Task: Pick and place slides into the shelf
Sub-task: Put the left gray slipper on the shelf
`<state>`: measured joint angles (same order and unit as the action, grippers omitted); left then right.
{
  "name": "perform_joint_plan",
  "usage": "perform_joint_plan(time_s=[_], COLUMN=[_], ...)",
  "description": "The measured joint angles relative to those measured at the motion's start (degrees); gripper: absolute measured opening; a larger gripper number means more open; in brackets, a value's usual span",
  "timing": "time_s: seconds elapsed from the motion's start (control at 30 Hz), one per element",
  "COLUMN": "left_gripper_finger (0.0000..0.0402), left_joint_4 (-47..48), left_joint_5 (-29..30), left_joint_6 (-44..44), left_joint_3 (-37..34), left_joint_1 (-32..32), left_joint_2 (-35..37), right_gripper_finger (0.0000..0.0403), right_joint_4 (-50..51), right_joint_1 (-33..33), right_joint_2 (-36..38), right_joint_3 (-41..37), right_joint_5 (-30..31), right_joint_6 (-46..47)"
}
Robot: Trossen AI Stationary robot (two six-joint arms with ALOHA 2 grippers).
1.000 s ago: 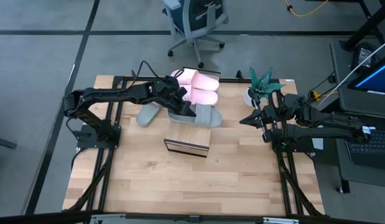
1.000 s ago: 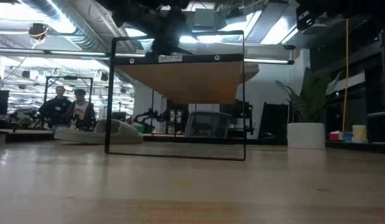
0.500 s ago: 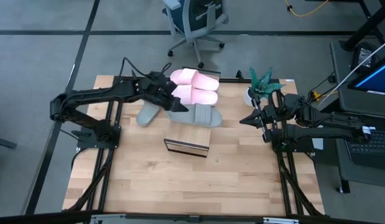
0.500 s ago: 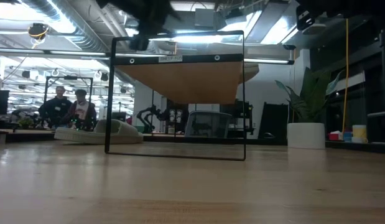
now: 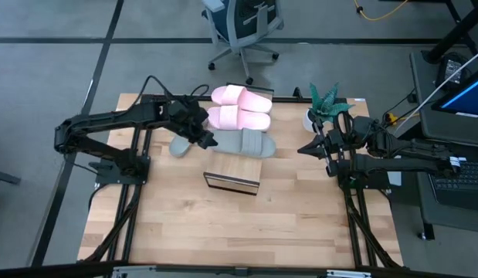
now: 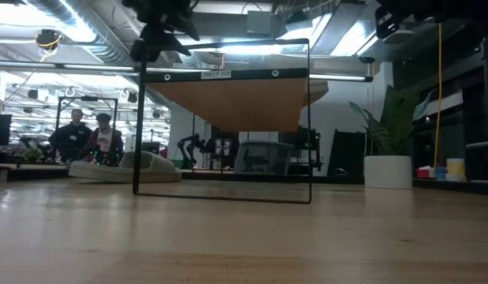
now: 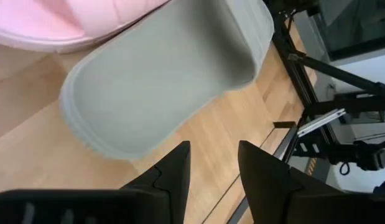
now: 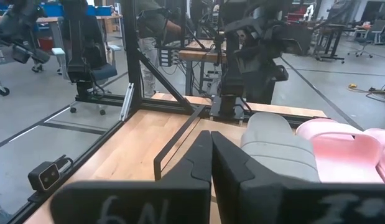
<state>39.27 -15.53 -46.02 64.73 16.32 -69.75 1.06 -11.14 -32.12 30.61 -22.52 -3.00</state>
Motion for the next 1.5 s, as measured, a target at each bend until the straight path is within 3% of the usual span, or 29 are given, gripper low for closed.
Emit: perform_joint_plan(time_s=[0.3,0.5,0.67,1.5], left_gripper_finger=[0.0061,0.0005,0.0002,0.0], left_joint_4=[9.0,16.13,16.03,8.97], left_joint_5=[7.48,8.5,10.93,10.23], left_joint_6=[0.15,1.48,1.71,3.14], left_joint_3=[0.04,0.04,0.04,0.04], left_joint_1=[-0.17,-0.42,-0.31,-0.33], left_joint_2=[3.68,1.93,0.4,-4.97], right_gripper_finger=[0.0004,0.0004,0.0004,0.0004], right_joint_4=[-0.22,-0.33,-0.53,-0.44], right_joint_1=[0.0,0.0,0.0,0.02], right_joint_2=[-0.02,-0.02,0.0,0.0], right_joint_3=[0.0,0.0,0.0,0.0], right_joint_5=[0.06,0.43,0.5,0.52], right_joint_6=[0.01,-0.03,0.01,0.01])
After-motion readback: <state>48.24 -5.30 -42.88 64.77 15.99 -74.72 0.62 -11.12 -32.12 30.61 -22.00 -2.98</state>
